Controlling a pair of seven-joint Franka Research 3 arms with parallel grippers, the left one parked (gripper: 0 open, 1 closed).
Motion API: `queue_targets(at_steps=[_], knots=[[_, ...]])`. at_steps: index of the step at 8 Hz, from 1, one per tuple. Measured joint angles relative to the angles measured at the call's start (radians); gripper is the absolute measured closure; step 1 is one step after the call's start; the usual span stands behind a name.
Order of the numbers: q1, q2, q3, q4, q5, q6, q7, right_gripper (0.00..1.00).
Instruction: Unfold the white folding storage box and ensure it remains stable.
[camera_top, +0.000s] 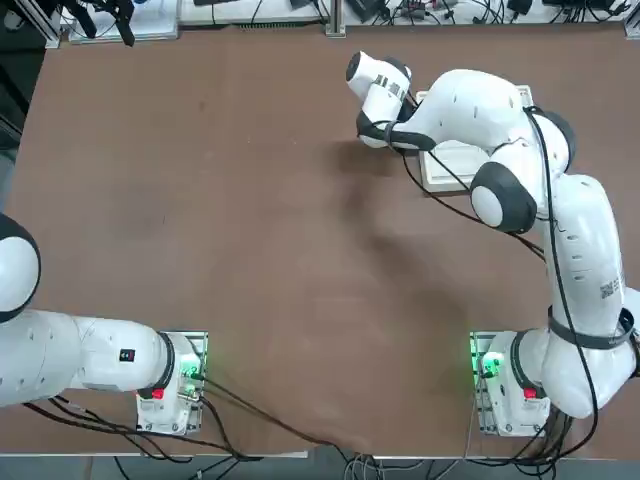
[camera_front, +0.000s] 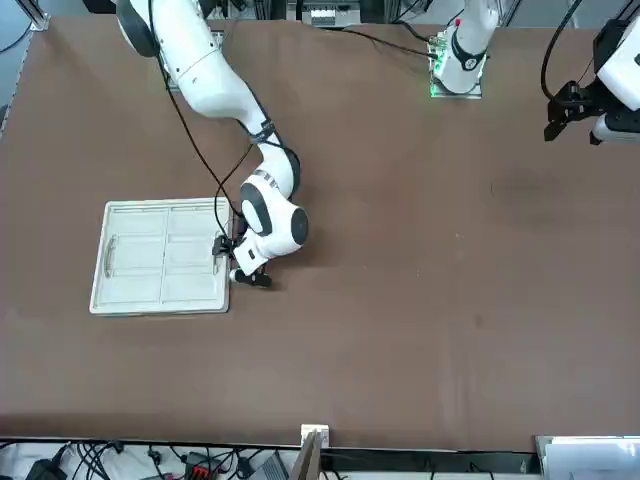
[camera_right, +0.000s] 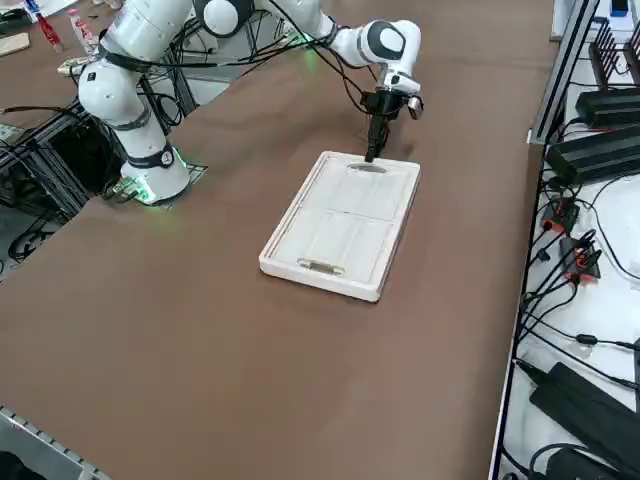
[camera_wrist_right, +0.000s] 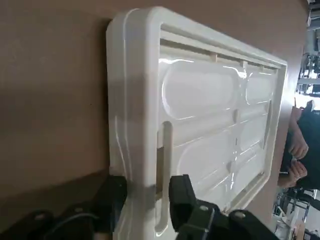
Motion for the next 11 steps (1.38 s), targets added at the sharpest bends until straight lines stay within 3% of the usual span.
queue_targets(at_steps=[1,3,6,9,11], knots=[[0.002,0.001,0.002,0.000,0.002,0.005,0.000,0.63],[0.003,0.001,0.002,0.000,0.002,0.006,0.001,0.71],[0.018,0.001,-0.005,0.009,-0.012,-0.022,0.003,0.71],[0.108,-0.005,-0.072,0.087,-0.027,-0.193,-0.001,0.71],[0.143,-0.008,-0.088,0.103,-0.062,-0.253,-0.010,0.71]])
